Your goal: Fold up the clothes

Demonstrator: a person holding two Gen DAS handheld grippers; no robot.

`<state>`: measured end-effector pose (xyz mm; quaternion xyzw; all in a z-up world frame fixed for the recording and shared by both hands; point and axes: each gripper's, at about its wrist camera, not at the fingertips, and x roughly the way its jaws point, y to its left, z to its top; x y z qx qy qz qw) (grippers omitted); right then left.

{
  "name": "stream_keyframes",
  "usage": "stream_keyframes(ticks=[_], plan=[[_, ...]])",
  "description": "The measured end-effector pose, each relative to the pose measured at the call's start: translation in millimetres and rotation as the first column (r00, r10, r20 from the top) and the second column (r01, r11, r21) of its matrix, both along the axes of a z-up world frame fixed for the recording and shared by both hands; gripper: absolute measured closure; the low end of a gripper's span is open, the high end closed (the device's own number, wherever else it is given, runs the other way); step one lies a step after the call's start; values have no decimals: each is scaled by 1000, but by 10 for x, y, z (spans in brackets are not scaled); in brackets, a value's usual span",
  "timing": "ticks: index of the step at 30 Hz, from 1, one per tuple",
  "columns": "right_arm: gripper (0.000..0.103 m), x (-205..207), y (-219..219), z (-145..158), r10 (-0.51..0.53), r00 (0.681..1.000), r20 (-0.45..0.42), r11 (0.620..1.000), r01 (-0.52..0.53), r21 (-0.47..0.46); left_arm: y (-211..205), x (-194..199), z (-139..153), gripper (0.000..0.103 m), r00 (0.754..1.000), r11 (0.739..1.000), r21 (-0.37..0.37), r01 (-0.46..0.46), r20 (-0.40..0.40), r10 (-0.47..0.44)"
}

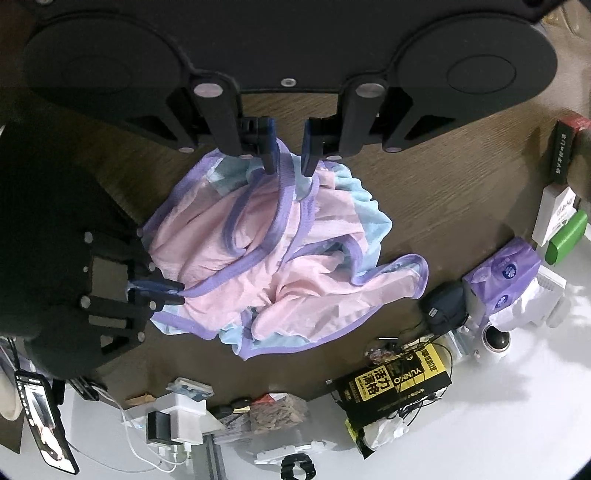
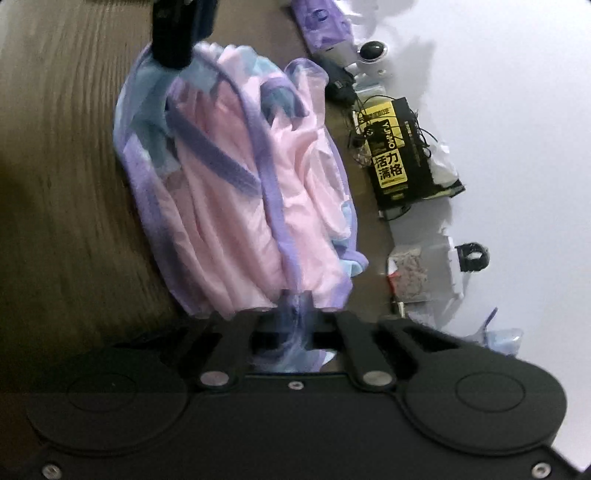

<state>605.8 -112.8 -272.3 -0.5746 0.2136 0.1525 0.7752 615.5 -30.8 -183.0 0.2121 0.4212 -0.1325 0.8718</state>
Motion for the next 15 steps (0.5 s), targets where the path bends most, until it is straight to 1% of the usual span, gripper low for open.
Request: stream_keyframes(ticks=[2, 3, 4, 6, 9, 11, 15], plan=[[99, -5, -24, 72, -22, 1000, -3, 999, 22, 30, -36, -50, -3, 42, 999, 1000, 26, 14, 29, -14], [99, -20, -41, 147, -36, 999, -9, 998, 37, 59, -57, -81, 0, 37, 998, 999, 38, 22, 52, -24], [99, -44, -61, 249, -54, 998, -15, 994, 55, 97, -77, -110, 3, 35, 996, 998, 46, 33, 77, -36], [99, -100, -94, 392, -73, 997, -31, 984, 77, 158, -126, -126, -23, 35, 995, 997, 63, 48, 89, -54], [99, -205, -166, 647, -93, 992, -89, 957, 113, 268, -202, -129, -84, 35, 992, 994, 87, 61, 102, -70], [99, -262, -206, 782, -105, 988, -112, 938, 136, 318, -247, -115, -110, 35, 991, 992, 111, 52, 117, -66], [99, -373, -268, 952, -128, 986, -111, 917, 160, 366, -242, -38, -144, 35, 995, 994, 105, 30, 96, -40]])
